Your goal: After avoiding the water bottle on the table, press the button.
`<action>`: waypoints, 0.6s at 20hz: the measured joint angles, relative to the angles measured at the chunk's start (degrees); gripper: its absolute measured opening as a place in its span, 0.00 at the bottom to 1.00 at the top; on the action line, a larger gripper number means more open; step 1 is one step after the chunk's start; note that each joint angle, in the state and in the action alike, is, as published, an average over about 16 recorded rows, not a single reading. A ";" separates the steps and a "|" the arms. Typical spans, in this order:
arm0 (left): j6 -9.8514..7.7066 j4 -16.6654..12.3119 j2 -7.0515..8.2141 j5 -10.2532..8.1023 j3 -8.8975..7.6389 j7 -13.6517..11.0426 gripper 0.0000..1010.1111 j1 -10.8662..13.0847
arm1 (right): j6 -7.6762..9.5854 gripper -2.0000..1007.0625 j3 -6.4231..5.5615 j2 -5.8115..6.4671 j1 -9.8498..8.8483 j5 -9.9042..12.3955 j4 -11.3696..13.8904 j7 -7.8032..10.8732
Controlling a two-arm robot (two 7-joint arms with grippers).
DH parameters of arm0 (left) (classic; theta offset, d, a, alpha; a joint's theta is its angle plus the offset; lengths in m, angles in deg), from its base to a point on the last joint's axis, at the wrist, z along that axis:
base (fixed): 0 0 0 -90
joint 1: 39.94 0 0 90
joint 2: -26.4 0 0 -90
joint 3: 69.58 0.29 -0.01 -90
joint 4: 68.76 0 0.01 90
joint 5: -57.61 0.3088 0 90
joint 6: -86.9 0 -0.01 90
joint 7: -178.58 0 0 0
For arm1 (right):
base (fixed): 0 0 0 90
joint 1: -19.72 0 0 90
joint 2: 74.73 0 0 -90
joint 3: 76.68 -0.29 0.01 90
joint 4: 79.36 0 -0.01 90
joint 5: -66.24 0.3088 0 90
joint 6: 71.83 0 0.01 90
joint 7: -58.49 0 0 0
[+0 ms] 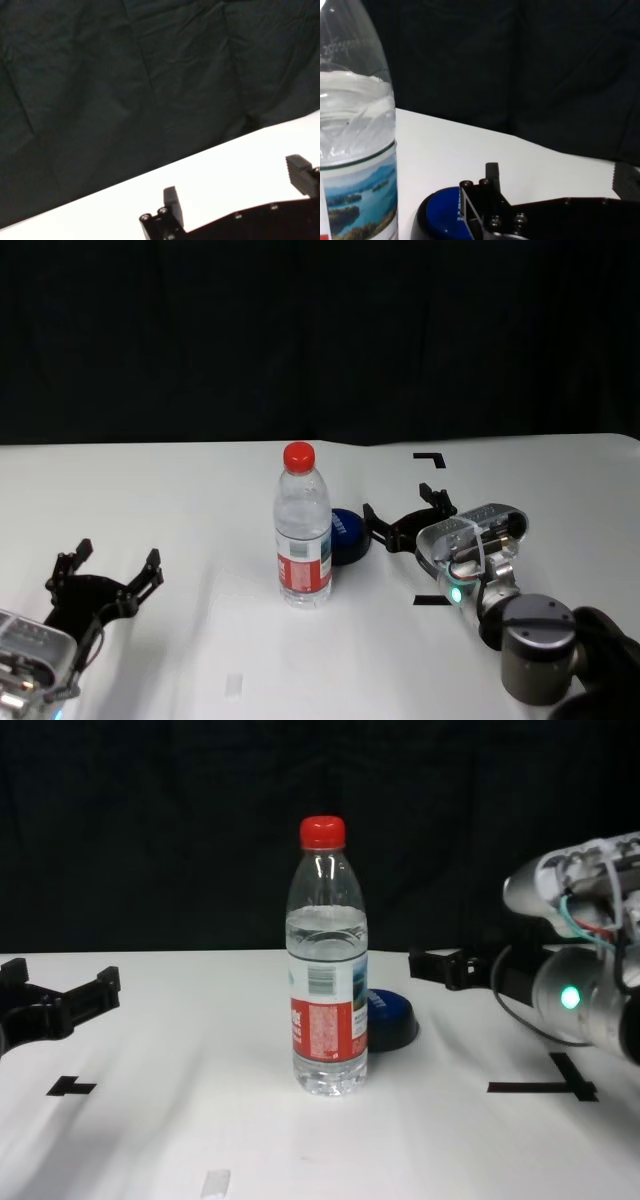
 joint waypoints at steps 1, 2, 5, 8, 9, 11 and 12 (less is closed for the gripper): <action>0.00 0.00 0.00 0.00 0.00 0.00 1.00 0.00 | 0.28 1.00 -0.11 0.11 -0.69 0.09 0.99 -0.06; 0.00 0.00 0.00 0.00 0.00 0.00 1.00 0.00 | 0.54 1.00 -0.23 0.22 -1.36 0.19 1.95 -0.12; 0.00 0.00 0.00 0.00 0.00 0.00 1.00 0.00 | 1.36 1.00 -0.53 0.53 -3.37 0.53 4.72 -0.20; 0.00 0.00 0.00 0.00 0.00 0.00 1.00 0.00 | 2.14 1.00 -0.80 0.83 -5.31 0.91 7.30 -0.21; 0.00 0.00 0.00 0.00 0.00 0.00 1.00 0.00 | 2.37 1.00 -0.88 0.92 -5.91 1.04 8.09 -0.19; 0.00 0.00 0.00 0.00 0.00 0.00 1.00 0.00 | 2.85 1.00 -1.01 1.11 -7.11 1.29 9.62 -0.15; 0.00 0.00 0.00 0.00 0.00 0.00 1.00 0.00 | 3.09 1.00 -1.05 1.20 -7.70 1.42 10.35 -0.12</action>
